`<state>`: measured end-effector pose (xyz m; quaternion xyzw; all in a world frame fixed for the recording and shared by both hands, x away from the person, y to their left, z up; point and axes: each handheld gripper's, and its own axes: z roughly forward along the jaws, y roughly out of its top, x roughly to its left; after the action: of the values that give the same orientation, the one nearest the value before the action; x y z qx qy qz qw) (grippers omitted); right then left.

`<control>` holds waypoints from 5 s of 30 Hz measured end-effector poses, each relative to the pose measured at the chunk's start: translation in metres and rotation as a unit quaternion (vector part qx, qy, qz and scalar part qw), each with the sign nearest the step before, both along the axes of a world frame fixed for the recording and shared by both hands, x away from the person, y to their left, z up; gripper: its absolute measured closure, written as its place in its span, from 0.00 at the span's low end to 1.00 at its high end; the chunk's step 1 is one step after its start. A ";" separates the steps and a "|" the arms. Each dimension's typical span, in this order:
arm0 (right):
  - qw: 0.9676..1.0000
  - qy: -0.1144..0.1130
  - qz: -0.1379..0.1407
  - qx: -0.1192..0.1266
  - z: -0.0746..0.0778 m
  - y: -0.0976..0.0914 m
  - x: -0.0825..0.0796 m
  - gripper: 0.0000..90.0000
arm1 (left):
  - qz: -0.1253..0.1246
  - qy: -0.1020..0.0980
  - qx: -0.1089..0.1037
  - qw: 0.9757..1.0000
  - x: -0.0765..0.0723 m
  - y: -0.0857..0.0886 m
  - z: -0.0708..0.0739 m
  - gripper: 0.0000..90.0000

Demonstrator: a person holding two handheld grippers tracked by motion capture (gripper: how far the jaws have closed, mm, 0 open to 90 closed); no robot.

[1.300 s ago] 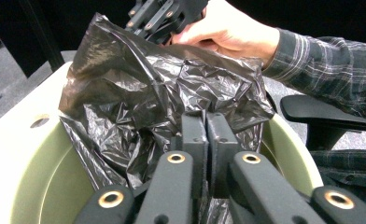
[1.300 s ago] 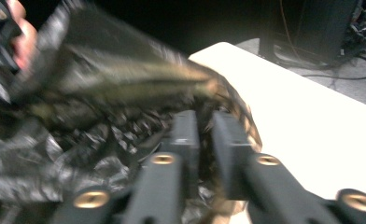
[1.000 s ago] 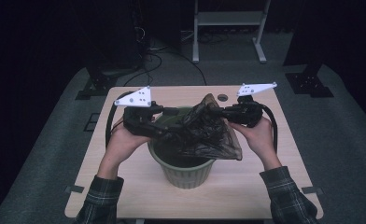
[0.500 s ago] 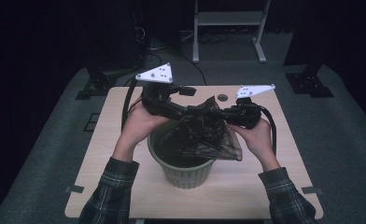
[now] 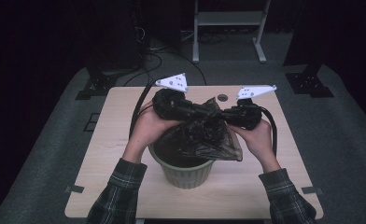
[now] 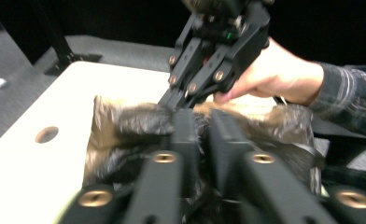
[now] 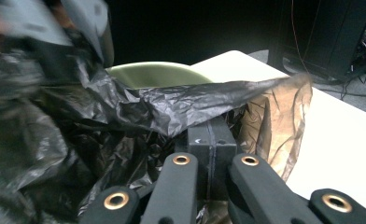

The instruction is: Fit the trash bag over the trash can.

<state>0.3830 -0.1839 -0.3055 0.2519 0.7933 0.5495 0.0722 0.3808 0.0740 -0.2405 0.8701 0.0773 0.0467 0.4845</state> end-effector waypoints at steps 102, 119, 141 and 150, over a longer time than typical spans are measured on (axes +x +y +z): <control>0.999 -0.003 0.019 -0.035 -0.029 -0.081 -0.130 0.75 | 0.197 -0.008 -0.060 0.979 -0.019 0.166 -0.042 1.00; 0.999 -0.037 0.018 -0.019 0.022 -0.050 -0.069 0.75 | 0.191 -0.008 -0.060 0.980 -0.018 0.163 -0.040 1.00; 0.998 -0.032 -0.057 -0.022 -0.007 -0.021 -0.008 1.00 | 0.228 0.001 -0.041 0.973 0.011 0.149 -0.059 1.00; 0.995 -0.011 -0.093 -0.039 -0.034 -0.007 0.022 1.00 | 0.249 0.033 0.008 0.968 0.032 0.143 -0.085 1.00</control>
<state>0.4047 -0.1911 -0.3395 0.3158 0.7867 0.5113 0.1414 0.4130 0.2171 -0.3251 0.8282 0.3070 0.1382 0.4481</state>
